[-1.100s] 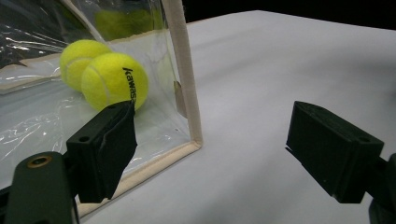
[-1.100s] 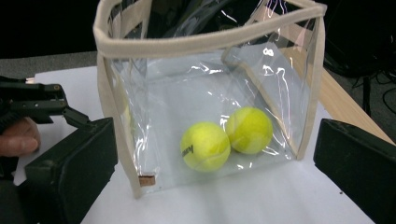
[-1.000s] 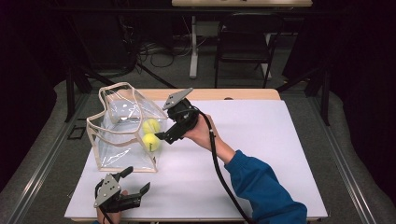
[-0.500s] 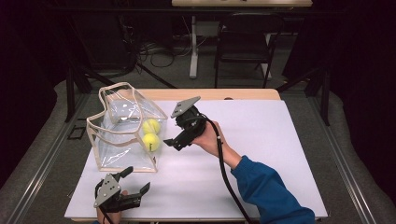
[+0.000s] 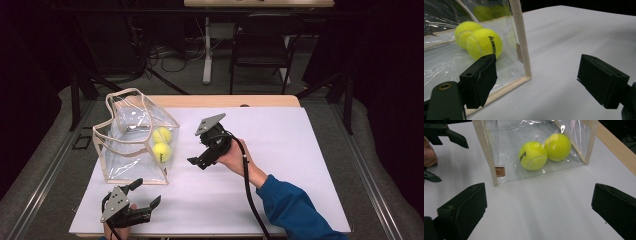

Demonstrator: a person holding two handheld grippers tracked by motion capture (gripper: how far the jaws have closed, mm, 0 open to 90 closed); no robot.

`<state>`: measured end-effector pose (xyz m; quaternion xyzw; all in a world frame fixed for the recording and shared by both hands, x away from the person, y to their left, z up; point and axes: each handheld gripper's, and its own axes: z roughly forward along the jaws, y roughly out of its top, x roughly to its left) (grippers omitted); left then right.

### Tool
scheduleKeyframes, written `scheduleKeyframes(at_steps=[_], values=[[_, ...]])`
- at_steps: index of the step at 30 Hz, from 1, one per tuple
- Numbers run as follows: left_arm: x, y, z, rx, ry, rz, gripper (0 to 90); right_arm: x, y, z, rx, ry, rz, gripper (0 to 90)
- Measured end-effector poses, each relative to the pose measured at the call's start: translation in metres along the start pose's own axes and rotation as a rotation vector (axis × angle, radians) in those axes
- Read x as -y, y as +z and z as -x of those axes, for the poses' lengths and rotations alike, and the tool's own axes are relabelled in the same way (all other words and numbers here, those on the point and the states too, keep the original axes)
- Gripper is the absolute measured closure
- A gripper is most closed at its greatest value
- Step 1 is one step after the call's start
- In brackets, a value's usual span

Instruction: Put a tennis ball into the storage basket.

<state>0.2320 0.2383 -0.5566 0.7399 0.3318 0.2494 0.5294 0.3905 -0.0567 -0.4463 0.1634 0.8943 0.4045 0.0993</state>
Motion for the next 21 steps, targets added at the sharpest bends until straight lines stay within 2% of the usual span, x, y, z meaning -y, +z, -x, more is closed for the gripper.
scheduleKeyframes(at_steps=[6,16,21], values=[[0.000,0.000,0.000,0.004,-0.003,0.000,15.9,0.013,-0.006,-0.002,0.010,0.009,-0.011,0.0],[0.000,0.001,0.000,0.006,0.002,-0.001,16.0,0.033,-0.020,-0.002,0.032,0.031,0.005,0.0],[0.000,0.001,0.001,0.011,0.007,-0.001,15.9,0.046,-0.022,-0.001,0.040,0.044,-0.011,0.0]])
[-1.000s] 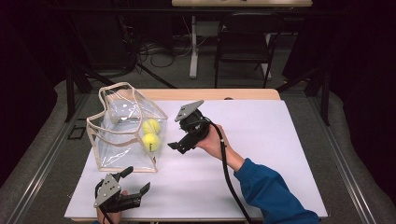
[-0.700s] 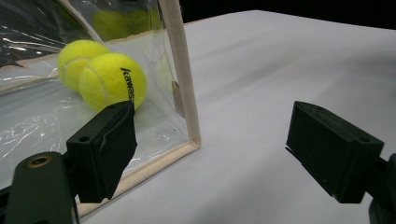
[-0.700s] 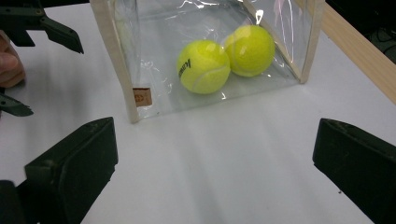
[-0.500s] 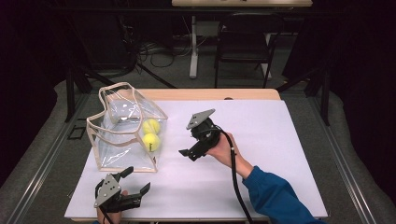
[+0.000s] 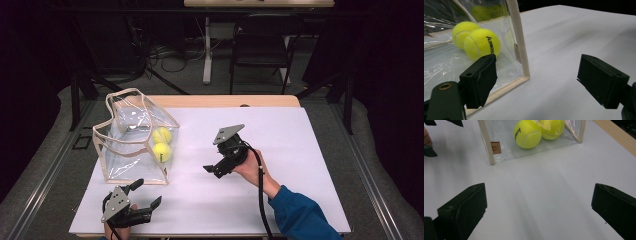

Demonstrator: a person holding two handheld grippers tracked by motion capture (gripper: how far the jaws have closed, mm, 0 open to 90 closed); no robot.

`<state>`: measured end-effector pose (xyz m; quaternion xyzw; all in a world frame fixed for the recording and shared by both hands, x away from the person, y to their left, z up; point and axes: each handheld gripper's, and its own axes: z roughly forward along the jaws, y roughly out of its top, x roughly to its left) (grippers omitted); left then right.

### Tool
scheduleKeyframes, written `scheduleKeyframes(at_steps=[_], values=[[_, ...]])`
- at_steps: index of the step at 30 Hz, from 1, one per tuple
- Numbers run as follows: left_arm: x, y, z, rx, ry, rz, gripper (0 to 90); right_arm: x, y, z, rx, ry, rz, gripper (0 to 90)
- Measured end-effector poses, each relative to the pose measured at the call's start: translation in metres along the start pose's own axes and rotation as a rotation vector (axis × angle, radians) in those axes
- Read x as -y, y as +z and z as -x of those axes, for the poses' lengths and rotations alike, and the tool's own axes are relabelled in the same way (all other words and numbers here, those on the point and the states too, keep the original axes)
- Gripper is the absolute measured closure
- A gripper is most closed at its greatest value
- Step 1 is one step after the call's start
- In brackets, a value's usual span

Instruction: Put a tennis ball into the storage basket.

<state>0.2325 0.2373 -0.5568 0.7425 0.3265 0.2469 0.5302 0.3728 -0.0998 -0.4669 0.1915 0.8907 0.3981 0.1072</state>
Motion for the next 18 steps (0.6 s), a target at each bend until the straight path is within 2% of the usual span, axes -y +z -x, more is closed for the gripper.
scheduleKeyframes(at_steps=[18], values=[[0.000,0.001,0.001,-0.006,0.003,-0.006,16.0,0.037,-0.022,0.000,0.044,0.019,-0.004,0.0]])
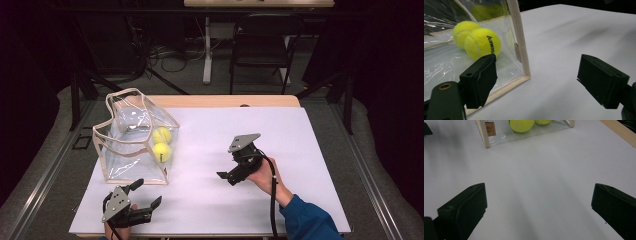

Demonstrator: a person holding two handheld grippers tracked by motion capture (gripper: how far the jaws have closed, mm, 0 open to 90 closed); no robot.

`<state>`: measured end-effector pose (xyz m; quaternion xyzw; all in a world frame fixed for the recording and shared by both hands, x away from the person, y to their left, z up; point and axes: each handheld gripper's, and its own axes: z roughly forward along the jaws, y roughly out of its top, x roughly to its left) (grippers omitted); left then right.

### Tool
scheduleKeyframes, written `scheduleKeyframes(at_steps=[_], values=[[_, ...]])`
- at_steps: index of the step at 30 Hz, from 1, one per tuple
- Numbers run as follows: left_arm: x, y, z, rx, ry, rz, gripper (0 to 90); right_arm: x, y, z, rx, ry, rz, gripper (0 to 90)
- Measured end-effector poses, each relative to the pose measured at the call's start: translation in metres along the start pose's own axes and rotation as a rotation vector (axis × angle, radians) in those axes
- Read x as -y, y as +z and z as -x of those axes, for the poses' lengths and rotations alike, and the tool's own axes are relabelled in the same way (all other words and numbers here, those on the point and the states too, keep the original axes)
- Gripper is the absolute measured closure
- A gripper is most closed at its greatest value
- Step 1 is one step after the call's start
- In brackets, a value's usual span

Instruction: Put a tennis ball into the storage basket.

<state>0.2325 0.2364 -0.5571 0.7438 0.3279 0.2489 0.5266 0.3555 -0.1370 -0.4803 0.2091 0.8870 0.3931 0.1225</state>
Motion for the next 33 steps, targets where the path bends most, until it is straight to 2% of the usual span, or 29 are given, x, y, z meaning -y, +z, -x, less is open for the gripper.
scheduleKeyframes(at_steps=[6,17,33], values=[[0.000,0.001,0.000,0.002,0.000,-0.004,15.9,0.013,-0.004,0.001,0.008,0.020,-0.008,0.0],[0.000,0.000,0.000,0.003,0.003,-0.003,16.0,0.027,-0.013,-0.002,0.032,0.013,-0.021,0.0],[0.000,0.000,0.000,0.001,0.001,-0.002,16.0,0.051,-0.028,-0.007,0.056,0.028,-0.023,0.0]])
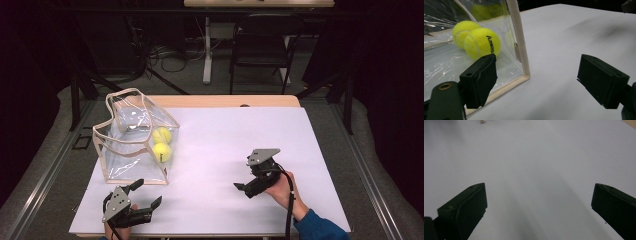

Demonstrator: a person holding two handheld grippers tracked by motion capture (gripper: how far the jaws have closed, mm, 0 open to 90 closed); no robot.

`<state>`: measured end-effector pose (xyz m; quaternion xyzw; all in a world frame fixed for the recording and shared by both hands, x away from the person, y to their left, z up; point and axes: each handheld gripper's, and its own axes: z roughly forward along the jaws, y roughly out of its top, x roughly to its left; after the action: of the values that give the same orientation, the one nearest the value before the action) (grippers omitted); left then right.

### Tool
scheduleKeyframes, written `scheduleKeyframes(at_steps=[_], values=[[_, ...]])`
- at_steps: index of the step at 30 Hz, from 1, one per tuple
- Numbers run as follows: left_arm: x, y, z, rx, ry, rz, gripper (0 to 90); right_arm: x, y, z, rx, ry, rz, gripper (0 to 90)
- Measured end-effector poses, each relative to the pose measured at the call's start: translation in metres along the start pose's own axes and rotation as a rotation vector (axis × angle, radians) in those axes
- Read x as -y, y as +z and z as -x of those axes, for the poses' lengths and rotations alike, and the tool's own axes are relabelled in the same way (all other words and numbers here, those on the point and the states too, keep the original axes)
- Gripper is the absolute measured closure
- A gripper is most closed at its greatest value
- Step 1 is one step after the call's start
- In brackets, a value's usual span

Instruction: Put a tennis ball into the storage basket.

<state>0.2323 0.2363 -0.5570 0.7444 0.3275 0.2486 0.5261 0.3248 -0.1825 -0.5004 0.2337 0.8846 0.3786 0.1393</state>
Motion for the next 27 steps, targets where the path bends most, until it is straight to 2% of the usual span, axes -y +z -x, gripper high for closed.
scheduleKeyframes(at_steps=[12,27], values=[[0.000,0.000,0.000,0.000,0.000,0.001,16.0,0.024,-0.013,0.000,0.032,0.015,-0.011,0.0],[0.000,0.000,0.000,-0.003,0.003,0.000,16.0,0.061,-0.028,0.003,0.072,0.064,-0.008,0.0]])
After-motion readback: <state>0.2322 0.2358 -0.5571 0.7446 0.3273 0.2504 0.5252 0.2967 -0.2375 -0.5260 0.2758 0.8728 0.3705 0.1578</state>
